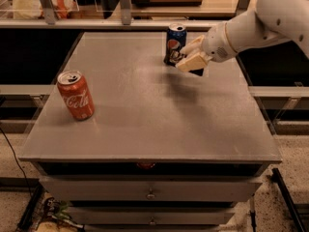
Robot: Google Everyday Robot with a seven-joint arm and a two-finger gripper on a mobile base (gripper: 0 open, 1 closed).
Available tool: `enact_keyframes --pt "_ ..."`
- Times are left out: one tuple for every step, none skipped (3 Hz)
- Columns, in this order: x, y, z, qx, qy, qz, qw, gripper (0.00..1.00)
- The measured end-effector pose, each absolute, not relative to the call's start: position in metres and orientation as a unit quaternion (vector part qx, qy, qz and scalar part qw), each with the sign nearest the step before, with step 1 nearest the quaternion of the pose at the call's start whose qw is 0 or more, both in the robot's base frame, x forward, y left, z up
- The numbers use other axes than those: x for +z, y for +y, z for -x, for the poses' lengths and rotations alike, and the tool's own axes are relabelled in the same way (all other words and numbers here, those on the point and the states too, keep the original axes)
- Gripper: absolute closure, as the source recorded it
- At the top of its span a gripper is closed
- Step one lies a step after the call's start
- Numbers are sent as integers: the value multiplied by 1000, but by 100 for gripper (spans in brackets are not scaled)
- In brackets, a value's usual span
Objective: Move rxbar chocolate near pepsi can
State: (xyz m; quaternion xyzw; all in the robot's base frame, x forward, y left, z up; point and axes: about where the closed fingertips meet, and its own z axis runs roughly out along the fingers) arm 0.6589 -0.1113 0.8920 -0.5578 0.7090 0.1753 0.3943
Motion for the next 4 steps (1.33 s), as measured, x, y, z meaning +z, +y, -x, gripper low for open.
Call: enact_keyframes --pt "887 -109 -685 184 710 551 399 100" --pt "884 -108 -698 192 711 548 397 82" --pt "884 -109 -704 194 714 543 397 60" --pt "884 -114 -706 192 718 540 396 36"
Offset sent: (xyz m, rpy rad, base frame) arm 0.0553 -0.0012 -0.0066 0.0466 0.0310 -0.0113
